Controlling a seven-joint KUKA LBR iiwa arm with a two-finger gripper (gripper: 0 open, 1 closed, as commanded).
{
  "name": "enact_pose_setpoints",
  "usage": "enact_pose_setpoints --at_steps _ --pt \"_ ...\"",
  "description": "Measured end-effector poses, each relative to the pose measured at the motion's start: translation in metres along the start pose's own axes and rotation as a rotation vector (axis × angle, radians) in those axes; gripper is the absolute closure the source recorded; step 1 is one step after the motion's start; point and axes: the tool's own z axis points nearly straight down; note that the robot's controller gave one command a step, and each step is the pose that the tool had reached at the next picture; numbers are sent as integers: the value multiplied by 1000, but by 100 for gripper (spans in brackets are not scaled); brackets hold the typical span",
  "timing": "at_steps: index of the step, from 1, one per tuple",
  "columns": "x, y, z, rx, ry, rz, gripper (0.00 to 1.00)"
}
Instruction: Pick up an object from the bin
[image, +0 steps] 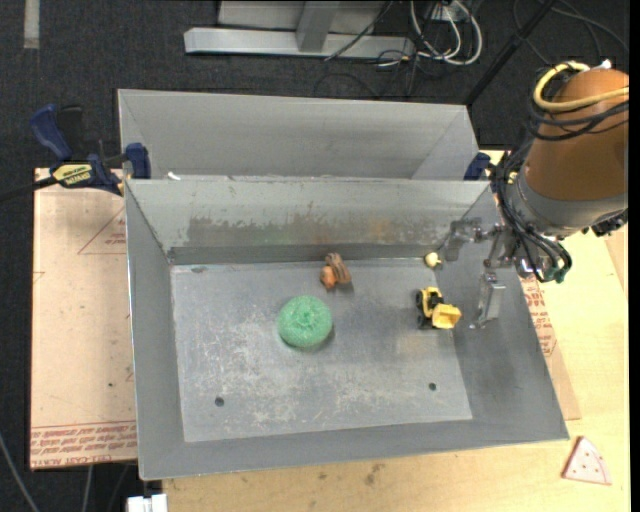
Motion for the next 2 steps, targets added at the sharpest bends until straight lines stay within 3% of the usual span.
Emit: enact_pose_setpoints --at_steps 1,2 --pt "-1 1 -5 1 -8 -3 0" --pt "-13 15 43 3 -16 -49 0"
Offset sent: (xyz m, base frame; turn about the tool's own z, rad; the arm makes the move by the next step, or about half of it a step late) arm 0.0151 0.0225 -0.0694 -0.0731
